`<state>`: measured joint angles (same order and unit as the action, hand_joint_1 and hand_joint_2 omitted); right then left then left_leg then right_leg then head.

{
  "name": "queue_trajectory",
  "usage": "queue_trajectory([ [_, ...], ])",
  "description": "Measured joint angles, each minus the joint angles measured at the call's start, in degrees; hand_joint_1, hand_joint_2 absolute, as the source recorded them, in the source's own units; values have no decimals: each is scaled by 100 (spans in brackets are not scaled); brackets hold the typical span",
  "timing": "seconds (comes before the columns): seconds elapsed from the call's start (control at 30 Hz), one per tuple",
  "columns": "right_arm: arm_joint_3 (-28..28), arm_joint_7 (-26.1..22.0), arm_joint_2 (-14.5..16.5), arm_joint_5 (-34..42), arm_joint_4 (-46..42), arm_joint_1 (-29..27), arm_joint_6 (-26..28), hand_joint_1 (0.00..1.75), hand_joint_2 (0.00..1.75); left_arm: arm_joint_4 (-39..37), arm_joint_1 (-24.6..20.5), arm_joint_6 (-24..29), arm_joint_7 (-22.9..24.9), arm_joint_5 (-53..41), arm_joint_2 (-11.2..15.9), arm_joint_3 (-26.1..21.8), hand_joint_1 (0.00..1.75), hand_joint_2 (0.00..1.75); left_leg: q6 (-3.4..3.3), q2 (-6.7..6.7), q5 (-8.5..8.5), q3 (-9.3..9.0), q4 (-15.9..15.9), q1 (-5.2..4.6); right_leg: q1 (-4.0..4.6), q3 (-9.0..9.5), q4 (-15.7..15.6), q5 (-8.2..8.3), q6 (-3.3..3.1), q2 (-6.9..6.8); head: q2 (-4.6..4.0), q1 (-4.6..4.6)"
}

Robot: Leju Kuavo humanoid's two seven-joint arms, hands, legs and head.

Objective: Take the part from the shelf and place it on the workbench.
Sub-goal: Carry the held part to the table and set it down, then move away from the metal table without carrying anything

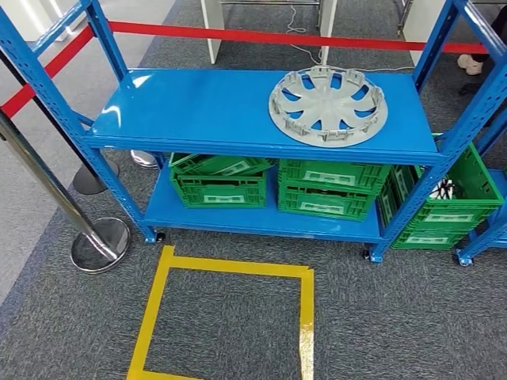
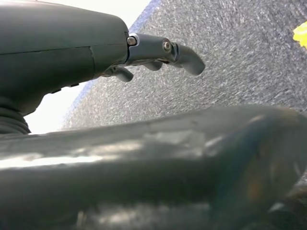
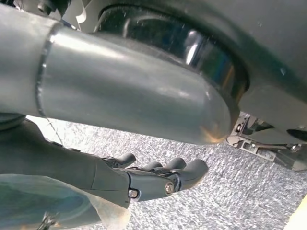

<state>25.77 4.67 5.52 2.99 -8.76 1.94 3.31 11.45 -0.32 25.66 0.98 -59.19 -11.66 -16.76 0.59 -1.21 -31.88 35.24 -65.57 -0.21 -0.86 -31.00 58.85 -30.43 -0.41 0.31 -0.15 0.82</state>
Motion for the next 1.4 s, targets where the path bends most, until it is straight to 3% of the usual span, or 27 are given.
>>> queue_trajectory([
  [0.07,0,-5,-5,0,1,-11,0,0,0,0,-2,-1,0,0,2,-1,0,0,27,46,-264,389,-744,16,7,34,0,-43,-28,-52,0,-13],
  [0.1,0,-5,-9,1,2,-16,0,0,0,0,3,-1,0,1,3,-1,0,0,22,51,-276,507,-946,18,12,59,0,-66,-31,-70,0,-16],
  [0.13,0,-7,-13,1,2,-19,1,0,0,0,9,-1,0,1,4,-1,0,0,3,51,-174,527,-938,17,20,92,0,-90,-31,-81,-1,-17],
  [0.2,0,-9,-14,1,2,-16,0,0,0,0,18,-1,0,2,8,-1,0,0,-87,58,263,287,-337,-9,37,168,-5,-148,-21,-94,-1,-16],
  [0.27,-1,-12,-13,1,1,-8,1,0,0,0,12,2,0,2,14,-3,0,0,-207,100,491,-13,327,-64,52,202,-22,-213,19,-114,-1,-1],
  [0.33,-2,-13,-14,1,0,-4,2,0,0,0,4,7,0,2,17,-5,0,0,-264,125,436,-142,600,-103,48,241,-47,-219,90,-143,-1,7],
  [0.43,-1,-13,-15,0,-2,6,1,0,0,0,25,11,4,4,13,-8,0,0,-290,87,431,-306,780,-73,30,316,39,-224,205,-141,0,-1],
  [0.5,0,-14,-15,1,-2,16,2,0,0,0,27,11,7,7,4,-9,0,0,-312,80,424,-405,841,-41,23,41,493,-415,251,-86,0,13],
  [0.57,0,-15,-16,1,-2,15,3,0,0,0,17,11,7,6,-5,-9,0,0,-324,76,374,-445,845,-32,16,-446,1184,-657,302,-54,-1,24],
  [0.6,-1,-19,-17,2,-2,8,4,0,0,0,19,11,7,6,-7,-9,0,0,-320,72,339,-480,844,-29,12,-638,1386,-693,325,-52,-1,26],
  [0.63,-1,-22,-20,2,-2,2,4,0,0,0,26,10,7,6,-7,-9,0,0,-311,67,298,-529,844,-24,11,-742,1412,-624,343,-53,-1,28],
  [0.7,-2,-27,-26,4,-2,-6,4,0,0,0,36,7,7,7,-9,-9,0,0,-275,57,201,-663,843,-9,2,-653,894,-153,356,-53,-1,30],
  [0.73,-2,-23,-30,4,-1,-13,4,0,0,-1,37,2,7,7,-10,-10,0,0,-247,53,148,-718,840,-8,-2,-560,564,75,354,-45,-1,32],
  [0.8,-2,-15,-32,-3,2,-19,2,0,0,-3,16,-7,7,4,-10,-11,0,0,-183,41,61,-758,825,-16,5,-429,123,259,276,-29,0,42],
  [0.87,-2,-7,-33,-19,3,-23,0,0,0,-4,0,-15,7,-1,-6,-11,0,0,-127,31,20,-775,809,-26,19,-393,54,209,142,-25,1,36],
  [0.93,-2,-3,-34,-32,5,-36,2,0,0,-4,0,-20,7,-6,-3,-11,0,0,-80,40,-4,-787,700,-20,7,-296,31,215,55,-36,1,12],
  [1.0,-2,-7,-34,-34,7,-26,2,0,0,-4,-5,-23,7,-10,-1,-11,0,0,-21,56,-97,-544,196,-1,-4,-172,0,177,-4,-48,0,-5],
  [1.07,-2,-7,-34,-20,7,-10,2,0,0,-4,-3,-24,7,-27,0,-11,0,0,33,64,-358,-91,-521,19,-3,-83,-8,104,-34,-54,0,-15],
  [1.13,-2,-2,-34,-7,7,-20,2,0,0,-4,23,-24,0,-51,-1,-11,0,0,49,65,-526,209,-810,29,-1,28,-9,10,-34,-48,0,-16],
  [1.17,-2,1,-34,-6,7,-27,1,0,0,-4,40,-24,-7,-58,-1,-11,0,0,35,65,-434,244,-694,29,2,98,-10,-41,-31,-43,0,-17],
  [1.23,-2,3,-33,-10,7,-35,0,0,0,-4,66,-25,-23,-60,1,-11,0,0,-48,75,103,146,-73,7,8,220,-19,-142,-12,-38,-1,-19],
  [1.3,-2,4,-31,-9,7,-24,0,0,0,-4,77,-29,-34,-68,1,-11,0,0,-146,81,445,46,424,-40,23,295,-30,-245,42,-37,-1,-23],
  [1.4,-2,7,-30,-6,7,-5,-1,0,0,-4,91,-26,-49,-86,-8,-9,0,0,-242,65,482,-53,613,-60,32,424,-14,-282,148,-45,0,-27],
])
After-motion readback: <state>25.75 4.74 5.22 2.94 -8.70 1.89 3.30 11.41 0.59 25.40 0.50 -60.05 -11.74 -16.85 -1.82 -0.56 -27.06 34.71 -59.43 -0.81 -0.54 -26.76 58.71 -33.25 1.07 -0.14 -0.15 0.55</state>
